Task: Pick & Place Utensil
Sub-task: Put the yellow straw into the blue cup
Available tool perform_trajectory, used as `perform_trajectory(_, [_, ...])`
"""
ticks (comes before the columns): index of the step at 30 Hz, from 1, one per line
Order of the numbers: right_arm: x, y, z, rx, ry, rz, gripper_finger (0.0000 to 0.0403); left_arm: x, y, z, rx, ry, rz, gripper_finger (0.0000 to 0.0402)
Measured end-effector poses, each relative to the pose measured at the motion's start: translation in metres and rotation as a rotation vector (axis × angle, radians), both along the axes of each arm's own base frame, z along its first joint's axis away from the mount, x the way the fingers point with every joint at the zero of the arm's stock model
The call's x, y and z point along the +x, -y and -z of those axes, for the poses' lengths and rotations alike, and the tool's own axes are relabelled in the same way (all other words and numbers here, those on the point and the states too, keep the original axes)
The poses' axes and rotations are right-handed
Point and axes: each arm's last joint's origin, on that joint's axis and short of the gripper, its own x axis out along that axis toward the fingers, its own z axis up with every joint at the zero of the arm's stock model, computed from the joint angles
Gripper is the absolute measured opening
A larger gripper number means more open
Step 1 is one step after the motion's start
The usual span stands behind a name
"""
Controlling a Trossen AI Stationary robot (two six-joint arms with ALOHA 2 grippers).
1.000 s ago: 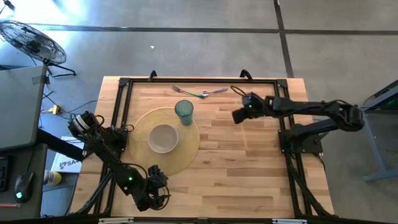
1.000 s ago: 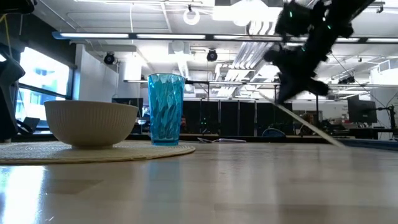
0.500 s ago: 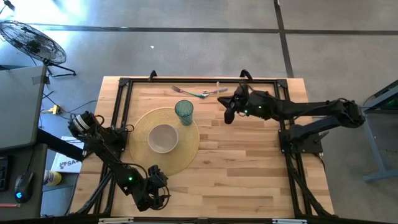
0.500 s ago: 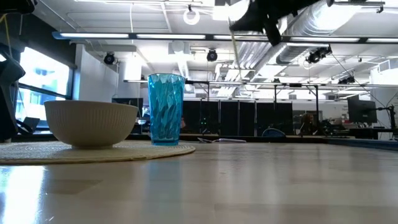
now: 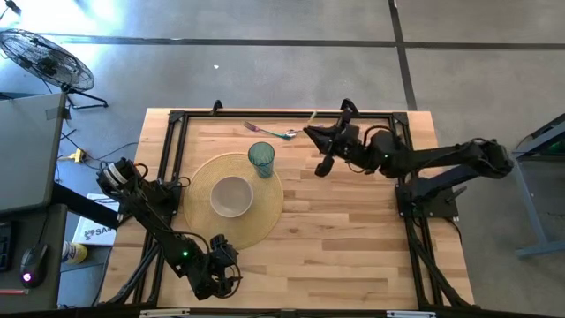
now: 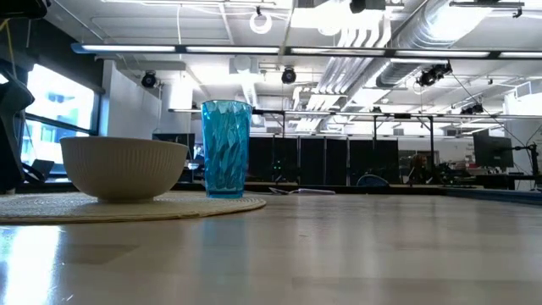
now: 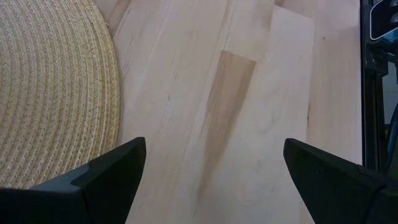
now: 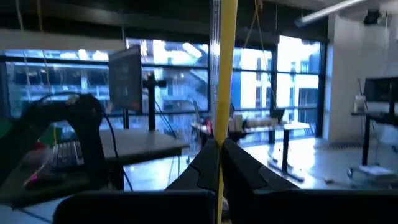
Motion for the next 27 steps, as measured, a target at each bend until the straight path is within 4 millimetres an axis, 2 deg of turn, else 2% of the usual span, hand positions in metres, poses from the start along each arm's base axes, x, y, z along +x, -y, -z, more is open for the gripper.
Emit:
perform_trajectory(6, [0.025, -0.001, 0.019, -0.166, -0.003, -0.037, 0.0004, 0.0, 0.0, 0.0, 0.0, 0.0, 0.0, 0.0374])
perform_trajectory(10, [0.036, -0.001, 0.029, -0.178, 0.002, -0.034, 0.0003, 0.0, 0.0, 0.0, 0.0, 0.0, 0.0, 0.0374])
perform_trajectory(17, [0.054, 0.0, 0.018, -0.153, 0.049, -0.041, 0.0006, 0.0, 0.0, 0.0, 0.0, 0.0, 0.0, 0.0374])
perform_trajectory(19, [0.062, 0.0, 0.02, -0.15, 0.041, -0.046, 0.0006, 0.0, 0.0, 0.0, 0.0, 0.0, 0.0, 0.0374])
perform_trajectory(27, [0.093, 0.014, 0.06, -0.109, -0.076, -0.017, 0.0006, 0.0, 0.0, 0.0, 0.0, 0.0, 0.0, 0.0374])
